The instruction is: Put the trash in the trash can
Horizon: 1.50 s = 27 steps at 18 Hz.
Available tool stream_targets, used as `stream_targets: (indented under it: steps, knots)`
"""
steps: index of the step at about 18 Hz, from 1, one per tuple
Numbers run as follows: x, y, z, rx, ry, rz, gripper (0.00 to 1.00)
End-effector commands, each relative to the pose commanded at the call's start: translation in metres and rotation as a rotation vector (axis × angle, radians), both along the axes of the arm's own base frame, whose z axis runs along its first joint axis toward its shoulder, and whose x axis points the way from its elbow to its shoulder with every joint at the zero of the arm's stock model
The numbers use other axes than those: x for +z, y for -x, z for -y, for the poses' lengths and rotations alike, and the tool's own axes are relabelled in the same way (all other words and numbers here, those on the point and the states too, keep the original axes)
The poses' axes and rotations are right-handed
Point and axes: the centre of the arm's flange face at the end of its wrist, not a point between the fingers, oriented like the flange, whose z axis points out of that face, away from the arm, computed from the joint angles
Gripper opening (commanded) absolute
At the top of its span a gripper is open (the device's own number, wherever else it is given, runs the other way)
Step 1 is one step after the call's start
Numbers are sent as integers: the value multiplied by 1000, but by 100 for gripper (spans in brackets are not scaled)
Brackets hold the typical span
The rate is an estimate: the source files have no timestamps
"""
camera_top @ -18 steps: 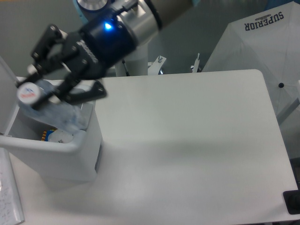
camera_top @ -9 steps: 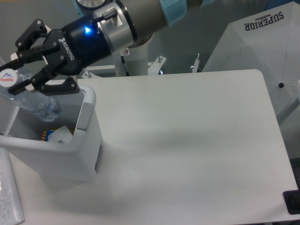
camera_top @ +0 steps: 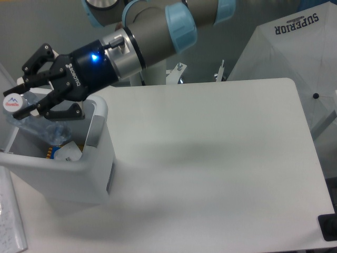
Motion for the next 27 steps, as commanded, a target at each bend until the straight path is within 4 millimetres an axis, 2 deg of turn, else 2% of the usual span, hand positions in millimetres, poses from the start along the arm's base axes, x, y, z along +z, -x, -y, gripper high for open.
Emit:
stream_targets:
  steps: [4, 6, 9, 12, 14, 16, 20, 25, 27]
  knots:
    - [0, 1, 3, 8, 6, -1, 100]
    - [4, 8, 6, 22, 3, -9, 100]
    - [13, 49, 24, 96, -6, -20, 100]
    - [18, 100, 46, 183, -12, -34, 100]
    - [9, 128, 53, 231, 9, -40, 100]
    - [-7, 155, 59, 294, 65, -82, 100]
    - [-38, 210, 53, 394, 191, -190, 100]
    - [-73, 249, 49, 477, 346, -318, 100]
    - [-79, 259, 54, 511, 414, -403, 100]
